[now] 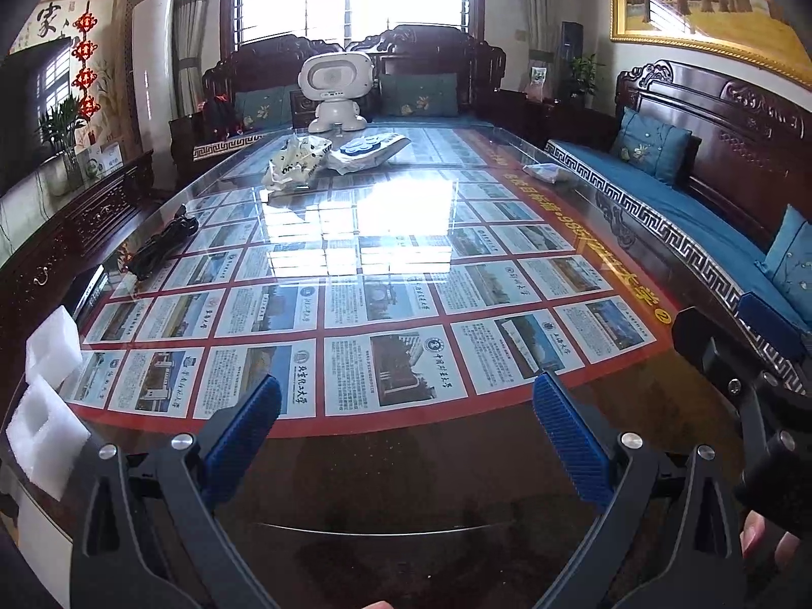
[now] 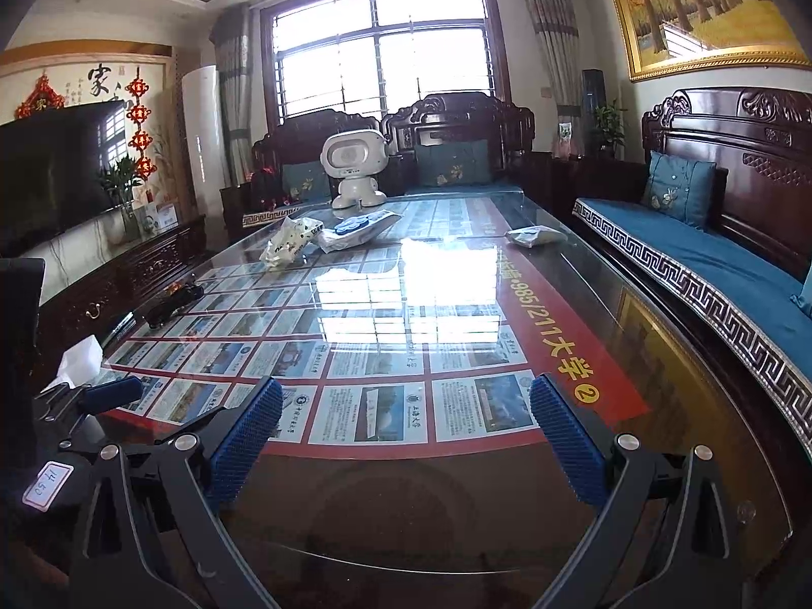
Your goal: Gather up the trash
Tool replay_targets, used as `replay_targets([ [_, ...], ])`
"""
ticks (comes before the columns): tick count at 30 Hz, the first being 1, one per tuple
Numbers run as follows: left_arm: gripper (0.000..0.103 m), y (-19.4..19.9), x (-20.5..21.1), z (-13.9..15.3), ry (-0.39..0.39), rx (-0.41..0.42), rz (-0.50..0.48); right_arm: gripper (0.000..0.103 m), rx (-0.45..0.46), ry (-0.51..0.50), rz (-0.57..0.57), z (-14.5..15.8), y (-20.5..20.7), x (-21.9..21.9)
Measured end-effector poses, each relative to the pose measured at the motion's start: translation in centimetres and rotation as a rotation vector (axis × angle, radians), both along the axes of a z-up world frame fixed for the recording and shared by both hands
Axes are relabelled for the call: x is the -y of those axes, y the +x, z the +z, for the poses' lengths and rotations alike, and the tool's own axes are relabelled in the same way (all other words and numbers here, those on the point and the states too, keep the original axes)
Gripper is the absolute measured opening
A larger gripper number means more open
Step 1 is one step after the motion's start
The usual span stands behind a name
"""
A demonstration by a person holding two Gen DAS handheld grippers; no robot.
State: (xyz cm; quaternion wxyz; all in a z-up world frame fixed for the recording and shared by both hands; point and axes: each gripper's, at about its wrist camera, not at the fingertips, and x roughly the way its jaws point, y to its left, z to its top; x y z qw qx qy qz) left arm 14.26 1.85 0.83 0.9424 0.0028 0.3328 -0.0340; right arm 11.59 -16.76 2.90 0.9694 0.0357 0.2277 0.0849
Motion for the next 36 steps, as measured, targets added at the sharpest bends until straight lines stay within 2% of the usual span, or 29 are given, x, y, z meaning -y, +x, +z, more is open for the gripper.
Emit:
replay_targets([
  [4, 0.099, -0.1, 0.1, 0.0, -0.016, -0.012, -0.013, 0.095, -0.004, 0.006, 0.003, 0.0, 0.1, 0.0],
  [8, 0.099, -0.3, 0.4, 0.1, 0.034, 0.010, -0.008, 0.095, -0.006, 0.004, 0.005, 0.0, 0.2, -0.1],
  [12, 0.099, -0.5, 0.4, 0.0, 0.047, 0.018, 0.013, 0.095, -0.010, 0.004, 0.008, -0.1, 0.2, -0.1],
  [18, 0.099, -0.2, 0.2, -0.4, 0.026, -0.009, 0.010, 0.095, -0.019, 0.002, 0.011, -0.3, 0.4, -0.2],
  [24, 0.099, -0.3, 0.0, -0.2, 0.047, 0.002, 0.034, 0.095, -0.022, -0.001, 0.010, -0.3, 0.5, -0.4],
  [36, 0.099, -0.8, 0.8, 0.5, 0.059, 0.008, -0.010, 0.095, -0.023, -0.003, 0.011, -0.2, 0.5, -0.5],
])
